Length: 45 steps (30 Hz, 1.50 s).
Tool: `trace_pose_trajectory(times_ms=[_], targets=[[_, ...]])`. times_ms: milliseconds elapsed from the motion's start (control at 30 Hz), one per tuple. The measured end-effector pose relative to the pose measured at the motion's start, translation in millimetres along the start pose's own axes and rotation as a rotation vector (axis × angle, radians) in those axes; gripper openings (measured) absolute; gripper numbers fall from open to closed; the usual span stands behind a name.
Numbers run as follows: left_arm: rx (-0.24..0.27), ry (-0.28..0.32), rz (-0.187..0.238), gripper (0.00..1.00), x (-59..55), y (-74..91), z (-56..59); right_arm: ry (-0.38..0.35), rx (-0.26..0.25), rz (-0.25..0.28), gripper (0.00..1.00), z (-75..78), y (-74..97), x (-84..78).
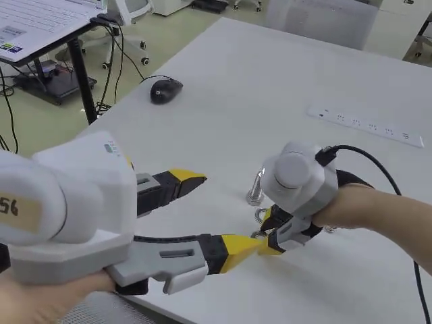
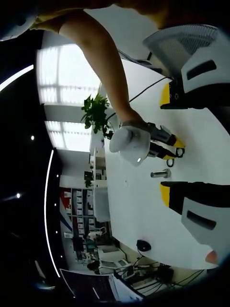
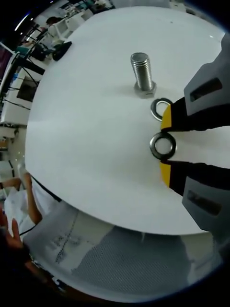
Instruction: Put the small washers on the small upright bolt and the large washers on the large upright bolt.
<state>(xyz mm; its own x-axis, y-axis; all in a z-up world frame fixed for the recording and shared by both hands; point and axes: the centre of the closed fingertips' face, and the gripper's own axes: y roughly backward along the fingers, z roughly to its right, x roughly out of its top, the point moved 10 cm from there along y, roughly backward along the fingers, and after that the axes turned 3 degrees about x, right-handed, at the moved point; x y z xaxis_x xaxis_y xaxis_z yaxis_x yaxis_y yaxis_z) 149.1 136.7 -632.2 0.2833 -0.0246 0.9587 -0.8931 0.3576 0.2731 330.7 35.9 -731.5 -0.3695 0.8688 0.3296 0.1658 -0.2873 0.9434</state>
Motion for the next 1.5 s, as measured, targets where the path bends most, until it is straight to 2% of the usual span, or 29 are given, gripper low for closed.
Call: trace_pose_trajectory(times_ms=[133, 333, 667, 800, 1200, 1500], targets=[[0.002, 0.0, 0.001, 0.6, 0.0, 0.5, 0.1, -0.004, -0.009, 0.001, 0.23, -0.1, 0.6, 0.6], [-0.002, -0.005, -0.009, 0.6, -1.1, 0.3, 0.7, -0.01, 0.006, -0.014, 0.22, -1.8, 2.4, -1.6], [-0.011, -0.001, -0.007, 0.6, -1.4, -2.0, 1.6, 0.002, 0.005, -0.025, 0.22, -3.5, 15.7, -4.4], [-0.013, -0.004, -0.007, 0.6, -1.0, -2.5, 2.0, 0.013, -0.007, -0.022, 0.22, -2.6, 26.4, -1.4], [-0.012, -0.006, -0.013, 0.6, -0.4, -3.4, 0.7, 0.05, -0.082, 0.007, 0.22, 17.9, 66.8, 17.6], [-0.009, -0.002, -0.007, 0.6, 1.3, -3.9, -1.0, 0.076, -0.118, 0.018, 0.22, 33.7, 77.4, 36.9]])
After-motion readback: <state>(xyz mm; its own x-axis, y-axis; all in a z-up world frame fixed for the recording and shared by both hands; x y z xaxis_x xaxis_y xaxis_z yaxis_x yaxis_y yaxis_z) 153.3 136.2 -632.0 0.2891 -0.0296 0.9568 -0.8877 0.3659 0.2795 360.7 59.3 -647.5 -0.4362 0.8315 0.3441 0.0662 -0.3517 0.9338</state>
